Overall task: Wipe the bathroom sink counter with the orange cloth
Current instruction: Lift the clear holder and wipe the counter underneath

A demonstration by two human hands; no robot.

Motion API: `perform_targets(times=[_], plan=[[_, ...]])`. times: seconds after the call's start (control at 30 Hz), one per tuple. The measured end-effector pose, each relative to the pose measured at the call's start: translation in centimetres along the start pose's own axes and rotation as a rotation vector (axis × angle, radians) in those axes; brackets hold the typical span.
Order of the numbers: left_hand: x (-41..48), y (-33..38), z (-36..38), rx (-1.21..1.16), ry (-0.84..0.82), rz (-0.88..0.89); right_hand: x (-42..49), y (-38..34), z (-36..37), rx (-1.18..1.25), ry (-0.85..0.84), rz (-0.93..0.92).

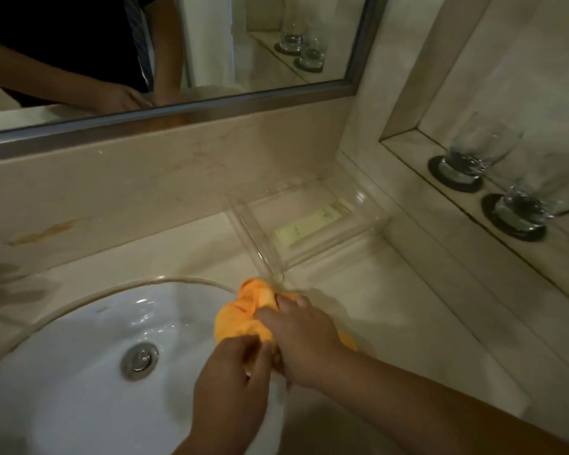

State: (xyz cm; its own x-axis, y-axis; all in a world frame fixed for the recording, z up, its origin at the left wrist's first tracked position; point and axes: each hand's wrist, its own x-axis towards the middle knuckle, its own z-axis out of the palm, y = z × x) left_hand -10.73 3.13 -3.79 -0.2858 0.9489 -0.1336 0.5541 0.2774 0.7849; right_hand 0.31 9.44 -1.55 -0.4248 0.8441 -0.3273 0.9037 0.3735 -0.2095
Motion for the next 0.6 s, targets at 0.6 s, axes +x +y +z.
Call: perform_targets(times=[0.6], plan=[[12.1, 5.4, 2.9, 0.352, -0.088, 0.078, -4.5, 9.3, -0.7, 0.052, -0.042, -0.049]])
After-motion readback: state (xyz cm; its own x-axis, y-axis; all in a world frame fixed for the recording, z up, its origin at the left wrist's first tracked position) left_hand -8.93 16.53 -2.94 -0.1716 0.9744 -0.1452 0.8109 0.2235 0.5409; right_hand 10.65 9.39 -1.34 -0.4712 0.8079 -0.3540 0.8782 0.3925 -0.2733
